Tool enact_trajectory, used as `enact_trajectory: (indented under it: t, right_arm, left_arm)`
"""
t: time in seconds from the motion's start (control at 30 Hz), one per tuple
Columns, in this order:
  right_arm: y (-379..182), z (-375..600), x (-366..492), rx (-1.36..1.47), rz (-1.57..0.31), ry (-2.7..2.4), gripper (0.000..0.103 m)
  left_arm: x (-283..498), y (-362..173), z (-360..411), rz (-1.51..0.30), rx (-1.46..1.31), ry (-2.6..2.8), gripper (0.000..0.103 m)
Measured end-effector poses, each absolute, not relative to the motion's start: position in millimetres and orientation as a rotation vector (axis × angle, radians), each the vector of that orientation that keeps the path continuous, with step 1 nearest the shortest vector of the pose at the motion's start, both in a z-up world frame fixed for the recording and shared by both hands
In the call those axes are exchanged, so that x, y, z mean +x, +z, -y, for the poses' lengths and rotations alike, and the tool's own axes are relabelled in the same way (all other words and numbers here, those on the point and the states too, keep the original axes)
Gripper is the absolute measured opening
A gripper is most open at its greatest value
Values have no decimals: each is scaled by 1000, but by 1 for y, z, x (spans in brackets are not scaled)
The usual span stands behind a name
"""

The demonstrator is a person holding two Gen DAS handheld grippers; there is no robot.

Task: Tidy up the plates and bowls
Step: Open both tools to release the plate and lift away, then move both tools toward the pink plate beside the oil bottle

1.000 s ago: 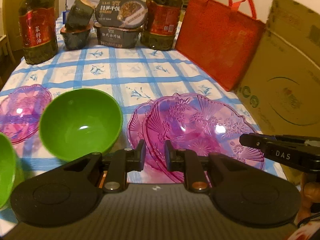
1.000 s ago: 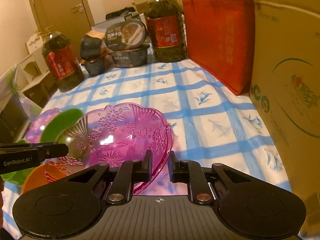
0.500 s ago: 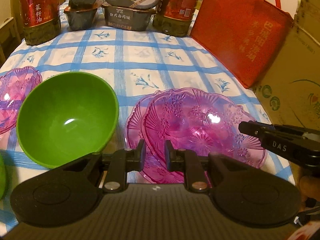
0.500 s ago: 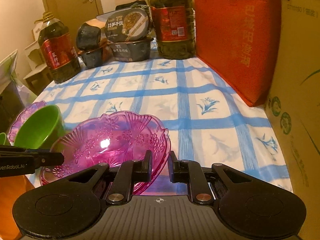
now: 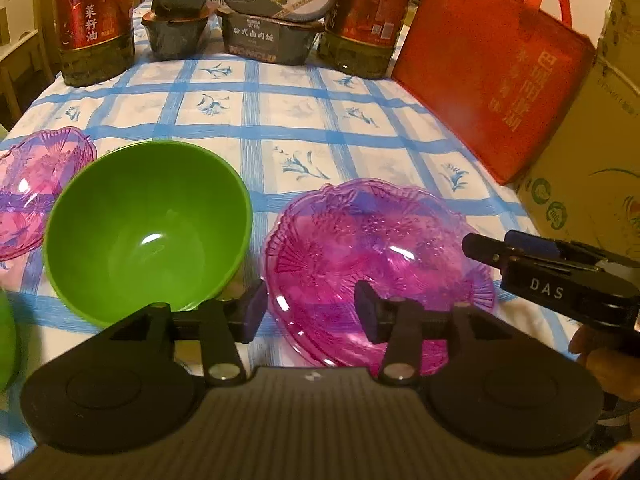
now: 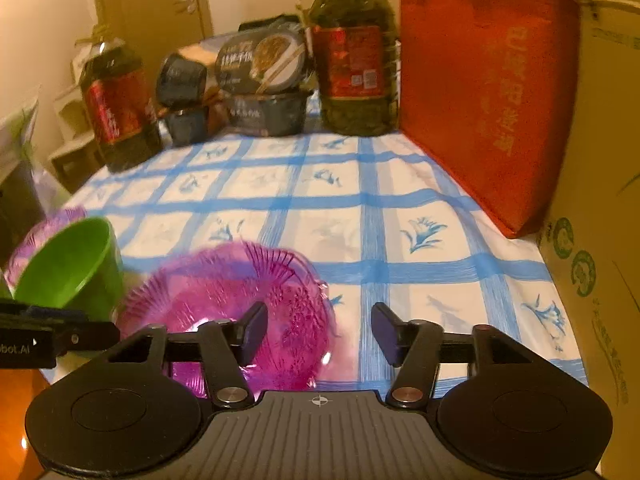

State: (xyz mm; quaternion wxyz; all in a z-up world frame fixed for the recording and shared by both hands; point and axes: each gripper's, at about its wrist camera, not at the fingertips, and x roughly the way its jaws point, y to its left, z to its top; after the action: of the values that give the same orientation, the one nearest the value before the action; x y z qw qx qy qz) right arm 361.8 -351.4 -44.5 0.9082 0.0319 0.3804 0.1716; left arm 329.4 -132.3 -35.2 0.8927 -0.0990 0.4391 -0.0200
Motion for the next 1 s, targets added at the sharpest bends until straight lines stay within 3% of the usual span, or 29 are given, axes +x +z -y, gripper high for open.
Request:
enact_trajectory:
  t: [1.0]
  right_arm:
    - [35, 324, 194, 242, -829, 259, 58]
  left_arm:
    - [170, 32, 79, -766, -237, -40, 58]
